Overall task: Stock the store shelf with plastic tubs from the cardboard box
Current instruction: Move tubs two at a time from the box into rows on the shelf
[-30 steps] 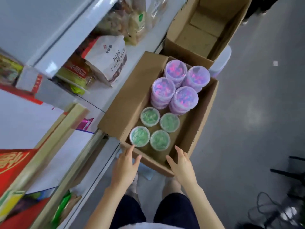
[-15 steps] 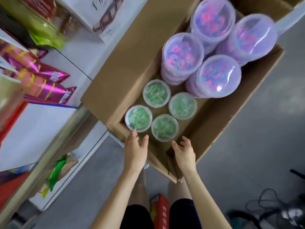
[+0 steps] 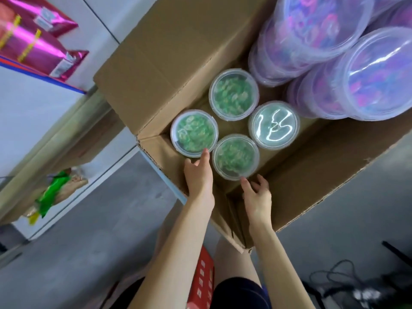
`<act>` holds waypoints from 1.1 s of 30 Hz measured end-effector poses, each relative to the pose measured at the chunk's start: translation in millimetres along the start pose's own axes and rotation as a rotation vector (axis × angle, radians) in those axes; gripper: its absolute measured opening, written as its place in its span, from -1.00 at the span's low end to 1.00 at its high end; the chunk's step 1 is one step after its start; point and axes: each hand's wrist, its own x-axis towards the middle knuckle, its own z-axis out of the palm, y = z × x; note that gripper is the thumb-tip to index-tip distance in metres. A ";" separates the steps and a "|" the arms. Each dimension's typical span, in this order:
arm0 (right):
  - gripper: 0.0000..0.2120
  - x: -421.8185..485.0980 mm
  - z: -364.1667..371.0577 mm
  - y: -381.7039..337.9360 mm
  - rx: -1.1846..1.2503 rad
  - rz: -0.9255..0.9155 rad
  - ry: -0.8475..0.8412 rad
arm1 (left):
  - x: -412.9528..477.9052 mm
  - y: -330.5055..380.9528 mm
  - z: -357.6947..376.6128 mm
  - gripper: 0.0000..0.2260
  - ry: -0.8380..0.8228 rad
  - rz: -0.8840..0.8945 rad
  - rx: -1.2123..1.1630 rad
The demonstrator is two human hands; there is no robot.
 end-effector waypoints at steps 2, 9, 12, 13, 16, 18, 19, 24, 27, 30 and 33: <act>-0.36 6.9 3.4 3.7 0.046 0.037 -0.001 | 8.2 -4.5 5.3 -0.36 0.014 -0.016 -0.049; -0.37 22.7 16.3 13.6 0.257 0.131 -0.038 | 30.8 -20.2 17.4 -0.36 0.017 -0.072 -0.186; -0.45 22.8 23.0 10.2 0.486 0.168 -0.096 | 33.7 -18.8 20.0 -0.36 0.025 -0.065 -0.262; -0.48 22.7 25.8 9.9 0.552 0.171 -0.110 | 36.5 -18.5 21.0 -0.35 0.029 -0.066 -0.290; -0.54 24.2 33.8 11.9 0.636 0.136 -0.105 | 40.5 -13.3 23.8 -0.33 0.051 -0.075 -0.353; -0.60 24.3 37.0 13.5 0.622 0.102 -0.087 | 42.7 -10.7 25.9 -0.36 0.083 -0.081 -0.397; -0.64 23.7 37.5 14.2 0.614 0.087 -0.086 | 43.0 -9.5 26.1 -0.37 0.098 -0.080 -0.406; -0.63 18.4 33.3 14.7 0.577 0.032 -0.065 | 35.2 -4.5 25.7 -0.47 0.094 -0.069 -0.458; -0.59 7.4 26.7 10.8 0.581 0.022 -0.059 | 29.0 -3.4 24.1 -0.53 0.073 -0.031 -0.449; -0.60 -9.5 16.7 5.8 0.605 -0.003 -0.042 | 19.5 -3.7 20.8 -0.62 0.022 0.023 -0.439; -0.63 -35.1 4.7 1.4 0.634 -0.015 -0.012 | -4.6 -3.2 11.8 -0.75 -0.029 0.101 -0.430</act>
